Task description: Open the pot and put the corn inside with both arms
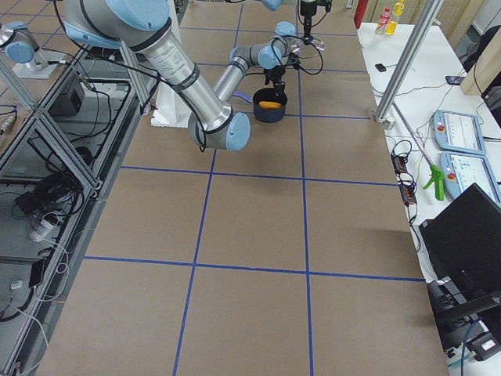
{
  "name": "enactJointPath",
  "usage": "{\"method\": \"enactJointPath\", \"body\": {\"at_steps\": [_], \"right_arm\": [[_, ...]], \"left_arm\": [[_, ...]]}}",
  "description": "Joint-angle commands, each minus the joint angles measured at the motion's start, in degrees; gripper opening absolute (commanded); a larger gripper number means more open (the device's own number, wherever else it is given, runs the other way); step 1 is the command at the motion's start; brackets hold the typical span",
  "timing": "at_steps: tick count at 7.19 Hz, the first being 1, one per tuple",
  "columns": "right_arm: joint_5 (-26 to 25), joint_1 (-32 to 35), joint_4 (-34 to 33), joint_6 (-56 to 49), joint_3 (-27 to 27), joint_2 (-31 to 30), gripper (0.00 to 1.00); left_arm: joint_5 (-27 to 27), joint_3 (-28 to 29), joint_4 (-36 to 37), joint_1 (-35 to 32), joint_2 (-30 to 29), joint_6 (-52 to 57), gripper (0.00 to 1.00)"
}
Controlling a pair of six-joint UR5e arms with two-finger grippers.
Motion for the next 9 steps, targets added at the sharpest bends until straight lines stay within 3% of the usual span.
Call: {"method": "enactJointPath", "body": {"at_steps": [1, 4, 7, 9], "right_arm": [[1.0, 3.6, 0.7, 0.0, 2.8, -2.2, 1.0], [4.3, 7.1, 7.2, 0.0, 3.4, -7.2, 1.0], [7.9, 13.4, 7.4, -6.4, 4.7, -12.6, 1.0], [9.7, 16.3, 7.4, -10.0, 5.7, -15.9, 1.0]], "left_arm": [[0.0, 0.0, 0.1, 0.0, -0.2, 0.0, 0.61], [-1.1, -0.1, 0.3, 0.1, -0.4, -0.1, 0.61], [-1.1, -0.1, -0.1, -0.9, 0.2, 0.2, 0.61], [-1.9, -0.3, -0.2, -2.7, 3.4, 7.5, 0.61]]}}
